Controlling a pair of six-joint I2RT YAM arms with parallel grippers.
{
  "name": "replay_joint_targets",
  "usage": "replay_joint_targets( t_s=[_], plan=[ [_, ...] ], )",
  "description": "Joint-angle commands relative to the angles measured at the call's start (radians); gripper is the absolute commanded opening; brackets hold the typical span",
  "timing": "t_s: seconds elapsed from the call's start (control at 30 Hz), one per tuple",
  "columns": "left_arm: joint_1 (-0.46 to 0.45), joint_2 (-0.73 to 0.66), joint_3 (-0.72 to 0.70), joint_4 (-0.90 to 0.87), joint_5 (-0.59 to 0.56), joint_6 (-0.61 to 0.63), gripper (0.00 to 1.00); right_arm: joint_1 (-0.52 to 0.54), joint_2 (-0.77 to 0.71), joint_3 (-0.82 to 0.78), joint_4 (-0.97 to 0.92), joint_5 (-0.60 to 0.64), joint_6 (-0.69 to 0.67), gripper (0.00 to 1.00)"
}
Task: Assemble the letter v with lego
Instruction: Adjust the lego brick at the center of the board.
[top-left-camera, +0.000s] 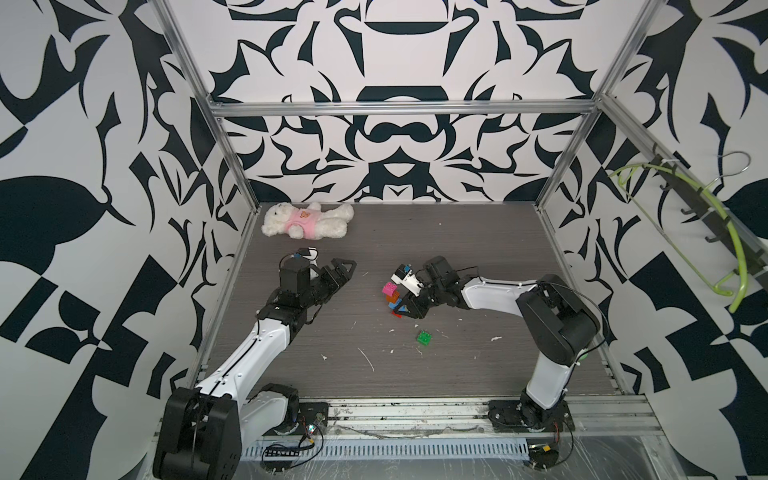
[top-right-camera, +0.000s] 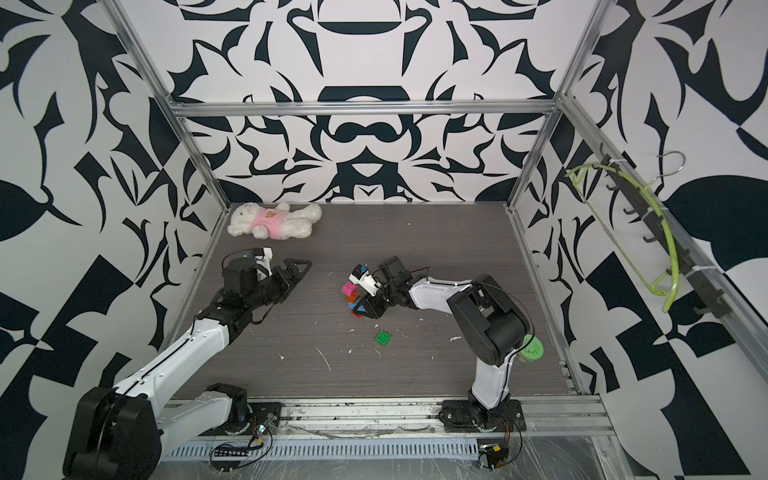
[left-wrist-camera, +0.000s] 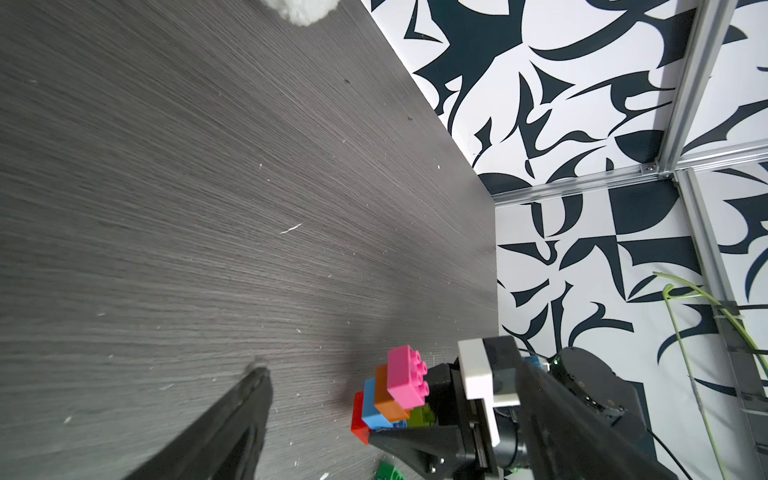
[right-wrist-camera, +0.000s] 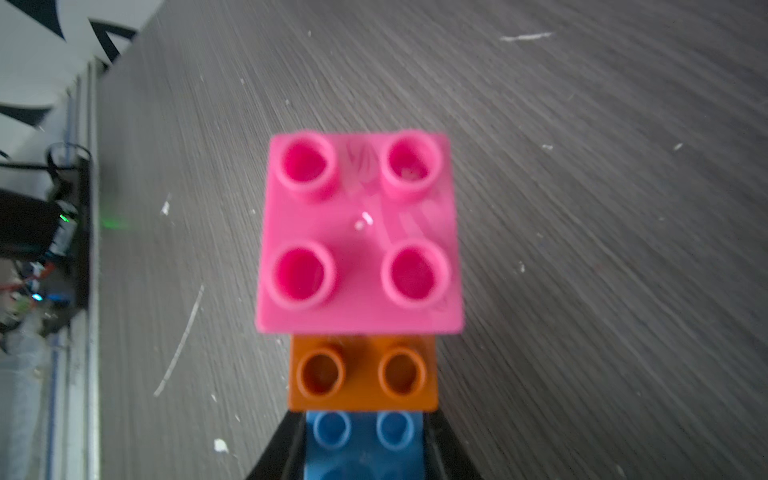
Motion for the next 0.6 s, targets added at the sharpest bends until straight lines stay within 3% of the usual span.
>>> replay_joint_targets(
  t_s=[0.0,0.3,0.57],
  plan=[
    [0.009,-0.021,-0.017,-0.005,0.005,0.000,0.96,-0.002,0.000,0.008,0.103,-0.078,0.175,0.27],
    [0.025,-0.016,-0.002,-0.056,0.002,0.026,0.96,0.004,0.070,-0.016,0.174,-0.018,0.494,0.28],
    [0.031,0.008,0.014,-0.090,0.014,0.037,0.96,0.004,0.104,0.006,0.161,-0.004,0.571,0.33]
  ],
)
